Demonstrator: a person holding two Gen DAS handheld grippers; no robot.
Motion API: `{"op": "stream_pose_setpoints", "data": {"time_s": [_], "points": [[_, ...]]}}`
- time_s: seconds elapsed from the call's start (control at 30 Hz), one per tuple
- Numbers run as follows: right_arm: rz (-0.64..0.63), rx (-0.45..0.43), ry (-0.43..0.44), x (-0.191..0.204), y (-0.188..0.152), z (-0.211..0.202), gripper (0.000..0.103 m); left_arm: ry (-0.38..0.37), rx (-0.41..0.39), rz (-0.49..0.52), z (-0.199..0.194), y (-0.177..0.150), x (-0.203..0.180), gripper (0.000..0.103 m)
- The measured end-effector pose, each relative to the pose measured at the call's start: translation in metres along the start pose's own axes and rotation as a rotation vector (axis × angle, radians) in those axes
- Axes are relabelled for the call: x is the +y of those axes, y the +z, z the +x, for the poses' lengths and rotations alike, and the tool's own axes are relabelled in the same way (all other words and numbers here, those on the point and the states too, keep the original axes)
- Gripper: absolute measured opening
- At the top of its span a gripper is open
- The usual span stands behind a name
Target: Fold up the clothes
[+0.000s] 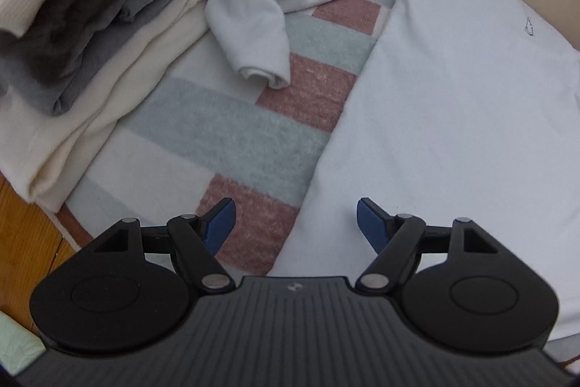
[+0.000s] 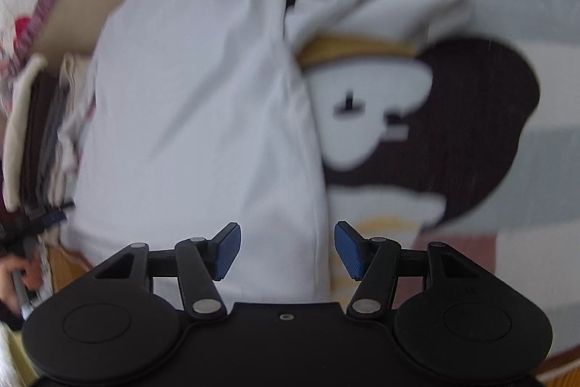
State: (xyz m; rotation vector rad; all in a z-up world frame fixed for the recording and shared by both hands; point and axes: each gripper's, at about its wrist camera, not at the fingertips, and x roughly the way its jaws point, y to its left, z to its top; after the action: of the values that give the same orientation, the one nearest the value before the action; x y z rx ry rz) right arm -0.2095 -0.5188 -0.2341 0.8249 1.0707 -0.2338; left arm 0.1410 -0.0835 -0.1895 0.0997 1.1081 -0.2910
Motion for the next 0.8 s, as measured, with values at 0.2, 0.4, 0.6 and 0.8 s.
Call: {"op": "stream_pose_setpoints", "data": {"time_s": [0.2, 0.4, 0.6, 0.8], "points": [[-0.099, 0.019, 0.020, 0.020, -0.016, -0.002, 0.008, -0.016, 0.059, 0.061, 0.015, -0.003, -0.013, 0.085], [-0.056, -0.030, -0.059, 0.018, -0.033, -0.023, 0.008, -0.045, 0.102, 0.035, 0.018, -0.006, -0.008, 0.086], [-0.085, -0.026, -0.099, 0.025, -0.036, -0.015, 0.008, -0.079, 0.091, 0.026, 0.012, -0.016, -0.005, 0.087], [-0.042, -0.016, -0.066, 0.017, -0.034, -0.009, 0.008, -0.040, 0.082, 0.218, 0.015, -0.025, -0.037, 0.091]]}}
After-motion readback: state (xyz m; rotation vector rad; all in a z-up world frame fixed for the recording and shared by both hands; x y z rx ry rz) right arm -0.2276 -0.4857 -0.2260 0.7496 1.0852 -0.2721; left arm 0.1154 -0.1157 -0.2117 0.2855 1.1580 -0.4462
